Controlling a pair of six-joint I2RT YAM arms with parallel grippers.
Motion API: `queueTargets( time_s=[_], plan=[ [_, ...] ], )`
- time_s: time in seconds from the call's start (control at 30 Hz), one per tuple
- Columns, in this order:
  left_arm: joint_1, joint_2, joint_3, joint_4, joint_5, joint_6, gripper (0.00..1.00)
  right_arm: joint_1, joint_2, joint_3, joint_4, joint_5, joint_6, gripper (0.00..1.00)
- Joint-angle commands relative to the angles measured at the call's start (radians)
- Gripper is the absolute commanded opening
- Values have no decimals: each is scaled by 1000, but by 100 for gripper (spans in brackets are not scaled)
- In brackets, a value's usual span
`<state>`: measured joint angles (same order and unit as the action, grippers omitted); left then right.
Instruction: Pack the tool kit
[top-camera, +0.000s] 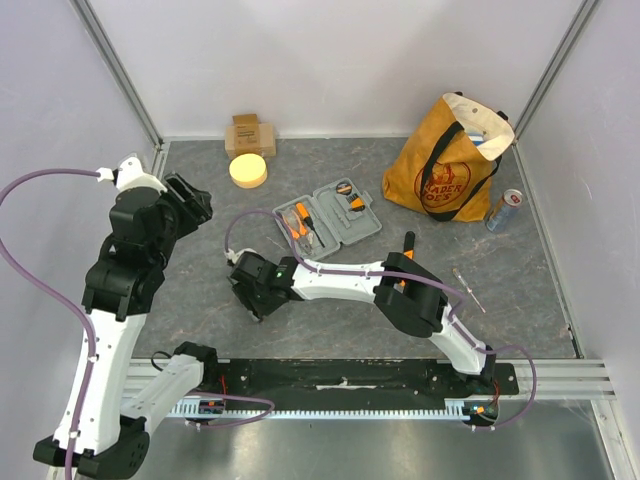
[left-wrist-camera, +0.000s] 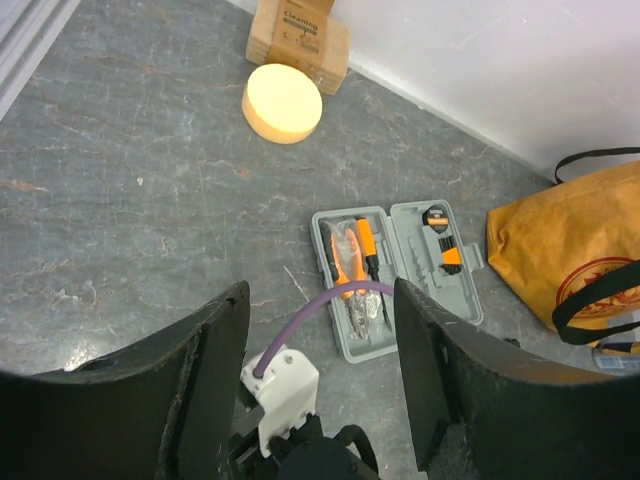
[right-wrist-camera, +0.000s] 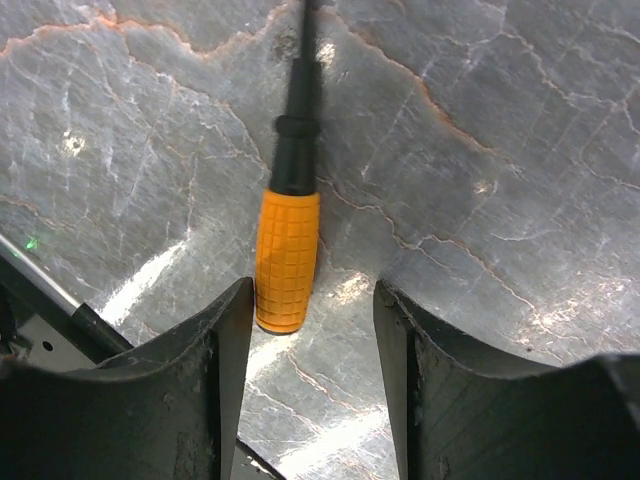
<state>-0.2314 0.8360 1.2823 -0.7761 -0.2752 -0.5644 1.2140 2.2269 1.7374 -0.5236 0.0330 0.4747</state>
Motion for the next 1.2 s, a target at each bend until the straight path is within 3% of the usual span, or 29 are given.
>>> queueTargets(
  time_s=[0.0, 0.17, 0.5, 0.63, 0.83, 1.0, 1.17],
  plan=[
    [0, -38, -12, -12, 8, -8, 66, -2, 20, 24, 11, 53, 39, 57],
    [-3, -43, -26, -12, 2, -15, 66, -2, 50, 34, 7, 68, 22, 48],
    [-3, 24, 3, -5, 21, -19, 66, -2, -1, 7, 45, 103, -159, 0],
    [-3, 64, 29, 0, 41, -11, 66, -27, -108, -87, 100, 125, -176, 0],
    [-2, 123, 51, 53, 106, -12, 65, -166, -291, -254, 218, 120, -122, 0],
    [-2, 189, 52, 124, 171, -20, 65, -321, -412, -328, 200, 133, -90, 0],
    [-2, 305, 63, 188, 270, -23, 62, -398, -395, -299, 131, 142, -157, 0]
  ],
)
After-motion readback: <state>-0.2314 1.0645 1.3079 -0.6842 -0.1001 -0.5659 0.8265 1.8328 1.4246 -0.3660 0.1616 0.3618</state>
